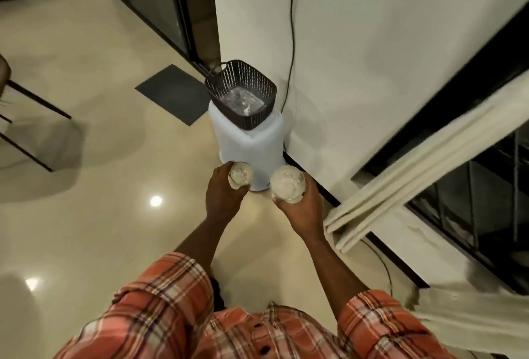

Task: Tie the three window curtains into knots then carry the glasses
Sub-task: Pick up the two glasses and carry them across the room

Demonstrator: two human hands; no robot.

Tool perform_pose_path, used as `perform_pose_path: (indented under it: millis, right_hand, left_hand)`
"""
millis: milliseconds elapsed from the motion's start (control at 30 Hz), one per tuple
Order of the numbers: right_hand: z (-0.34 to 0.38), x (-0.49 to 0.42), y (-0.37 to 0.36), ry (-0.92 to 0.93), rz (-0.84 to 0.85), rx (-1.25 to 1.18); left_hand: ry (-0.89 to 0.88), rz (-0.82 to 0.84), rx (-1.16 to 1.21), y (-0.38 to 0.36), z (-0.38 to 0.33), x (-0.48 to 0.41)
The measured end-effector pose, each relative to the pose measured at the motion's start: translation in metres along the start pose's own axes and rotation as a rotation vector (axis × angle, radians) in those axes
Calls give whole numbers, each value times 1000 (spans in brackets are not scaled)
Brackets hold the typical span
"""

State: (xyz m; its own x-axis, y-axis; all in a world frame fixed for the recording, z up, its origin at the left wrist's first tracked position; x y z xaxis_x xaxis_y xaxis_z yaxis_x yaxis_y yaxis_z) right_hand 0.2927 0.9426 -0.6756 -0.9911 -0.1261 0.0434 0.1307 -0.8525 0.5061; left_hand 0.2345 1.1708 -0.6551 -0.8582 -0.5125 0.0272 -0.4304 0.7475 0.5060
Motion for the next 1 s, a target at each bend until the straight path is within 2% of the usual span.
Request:
perform_pose_path:
  millis: [267,467,767,1000]
  right_hand:
    - [71,-81,-80,-23,-118,-37]
    - [112,-133,-132,-61,-132,-56]
    - [128,-232,-174,-78,-179,-95]
    - [106,-313,-186,-160,-232,-50]
  left_hand:
    - [-77,121,-28,46,23,-145]
    - [-81,186,-51,68,34,-242]
    - [-104,247,-134,57,31,-356]
    - [-95,340,-175,22,9,-430]
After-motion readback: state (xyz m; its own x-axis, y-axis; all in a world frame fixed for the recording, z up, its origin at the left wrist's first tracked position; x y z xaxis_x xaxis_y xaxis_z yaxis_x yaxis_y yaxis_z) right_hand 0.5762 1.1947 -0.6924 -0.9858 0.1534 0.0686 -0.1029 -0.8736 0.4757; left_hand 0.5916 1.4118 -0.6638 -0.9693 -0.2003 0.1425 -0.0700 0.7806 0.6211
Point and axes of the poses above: each hand's wrist, its own x-axis away from the middle knuckle, its own y-axis out of the back of the hand, z = x × y, the point moved 10 cm from there along -x, towards the middle knuckle, and after that the axes turned 2 degrees about z, right-handed, at the moved point
